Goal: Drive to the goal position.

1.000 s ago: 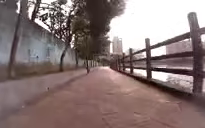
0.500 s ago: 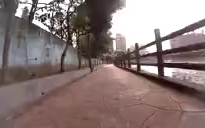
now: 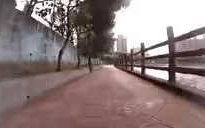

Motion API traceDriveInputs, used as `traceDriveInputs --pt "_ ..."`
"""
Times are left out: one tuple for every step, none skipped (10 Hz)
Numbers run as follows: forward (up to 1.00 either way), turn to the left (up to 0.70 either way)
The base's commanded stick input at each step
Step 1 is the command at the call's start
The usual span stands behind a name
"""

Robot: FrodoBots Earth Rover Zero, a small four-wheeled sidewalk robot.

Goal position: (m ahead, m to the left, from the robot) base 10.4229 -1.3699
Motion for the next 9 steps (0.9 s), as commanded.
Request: traceDriveInputs --pt "1.00 0.00" --pt "1.00 0.00" --pt "1.00 0.00" --pt "1.00 0.00" --pt "1.00 0.00" --pt "1.00 0.00" --pt "1.00 0.00" --pt "1.00 0.00" --pt "1.00 -0.05"
